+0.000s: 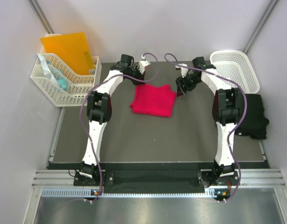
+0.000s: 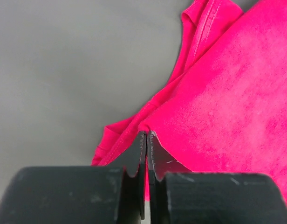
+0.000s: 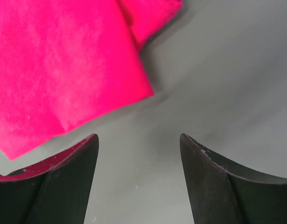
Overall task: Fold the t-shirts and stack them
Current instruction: Fold the tshirt
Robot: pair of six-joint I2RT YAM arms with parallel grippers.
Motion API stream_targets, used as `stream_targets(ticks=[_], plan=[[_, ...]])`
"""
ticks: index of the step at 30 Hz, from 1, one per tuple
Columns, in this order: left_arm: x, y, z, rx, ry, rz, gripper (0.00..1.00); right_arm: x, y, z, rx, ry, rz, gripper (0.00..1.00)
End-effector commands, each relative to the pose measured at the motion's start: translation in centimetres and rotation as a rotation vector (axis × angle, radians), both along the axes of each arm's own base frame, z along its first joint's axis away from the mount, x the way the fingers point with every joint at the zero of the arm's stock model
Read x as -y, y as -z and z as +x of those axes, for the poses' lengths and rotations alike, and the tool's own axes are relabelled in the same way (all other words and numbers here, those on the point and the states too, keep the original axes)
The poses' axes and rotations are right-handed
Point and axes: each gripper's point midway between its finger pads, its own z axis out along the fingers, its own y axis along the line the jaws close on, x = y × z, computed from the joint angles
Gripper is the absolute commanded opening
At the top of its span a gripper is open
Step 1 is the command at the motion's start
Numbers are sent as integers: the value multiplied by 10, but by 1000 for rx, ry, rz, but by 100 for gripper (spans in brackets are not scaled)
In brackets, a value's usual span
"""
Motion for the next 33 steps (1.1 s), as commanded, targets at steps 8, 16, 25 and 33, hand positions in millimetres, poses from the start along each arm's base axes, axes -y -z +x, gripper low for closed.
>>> stream_targets(ticks=[8,16,25,33], plan=[[0,-8,-10,-22,2,-17,9,-37,-19,25,-54,-12,302,72],[-6,-15,-14,-17,-16,8,26,-39,-5,22,-123,0,361,69],[-8,-17,-11,-4,-29,18,31,-18,2,34,-107,57,330,68],[-9,-23,-4,8,-58,17,53,-21,8,33,-124,43,354,68]])
